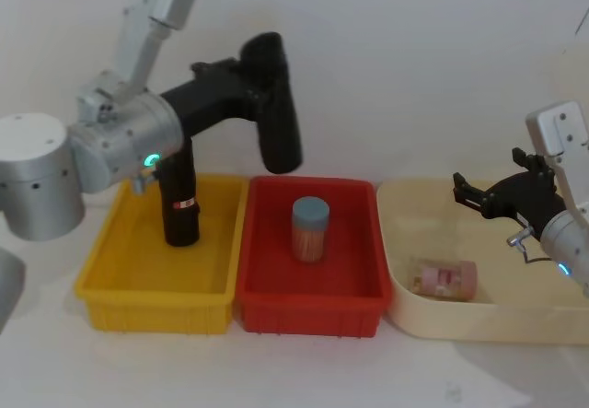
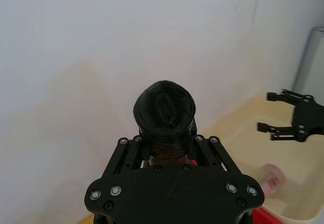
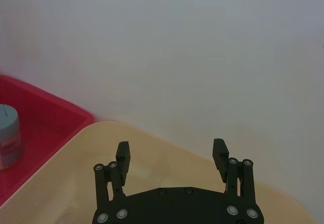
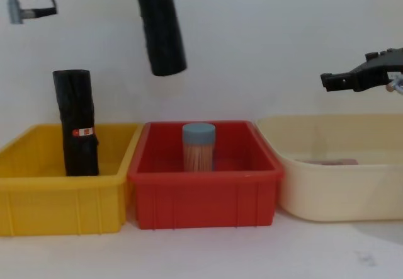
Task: Pick up the garbage bag with the one hand and transfer it to the other hand.
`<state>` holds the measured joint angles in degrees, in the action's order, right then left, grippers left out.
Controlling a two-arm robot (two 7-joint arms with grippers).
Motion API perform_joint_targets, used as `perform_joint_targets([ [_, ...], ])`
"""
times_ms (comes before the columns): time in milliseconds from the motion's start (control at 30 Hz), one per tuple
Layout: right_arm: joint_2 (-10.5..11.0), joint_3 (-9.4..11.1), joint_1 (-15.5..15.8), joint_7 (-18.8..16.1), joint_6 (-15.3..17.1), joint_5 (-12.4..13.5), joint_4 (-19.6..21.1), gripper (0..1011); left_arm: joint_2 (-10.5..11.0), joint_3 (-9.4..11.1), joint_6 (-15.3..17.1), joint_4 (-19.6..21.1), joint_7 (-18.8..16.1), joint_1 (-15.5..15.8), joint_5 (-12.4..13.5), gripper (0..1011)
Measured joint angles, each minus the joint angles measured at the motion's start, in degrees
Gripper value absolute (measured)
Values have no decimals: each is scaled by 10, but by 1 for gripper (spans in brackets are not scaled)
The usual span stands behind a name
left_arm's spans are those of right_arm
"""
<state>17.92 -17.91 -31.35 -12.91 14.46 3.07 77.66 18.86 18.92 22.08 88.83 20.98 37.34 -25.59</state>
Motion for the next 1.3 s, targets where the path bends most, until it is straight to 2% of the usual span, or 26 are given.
perform_joint_targets([
  [333,0,0,0,0,0,0,0,1004,-24,40,-1,-77,46,44,-10,370],
  [567,0,1,0,-10,-3,3,4,1004,-33,56,-5,-109,63,61,-13,370],
  [800,5,4,0,-38,-9,17,16,1004,-39,65,-7,-127,73,71,-14,370],
  [1033,12,5,-2,-81,-8,44,33,1004,-42,71,-9,-138,78,77,-15,370],
  [1300,20,2,-8,-136,6,78,51,1004,-44,74,-9,-145,82,80,-16,370],
])
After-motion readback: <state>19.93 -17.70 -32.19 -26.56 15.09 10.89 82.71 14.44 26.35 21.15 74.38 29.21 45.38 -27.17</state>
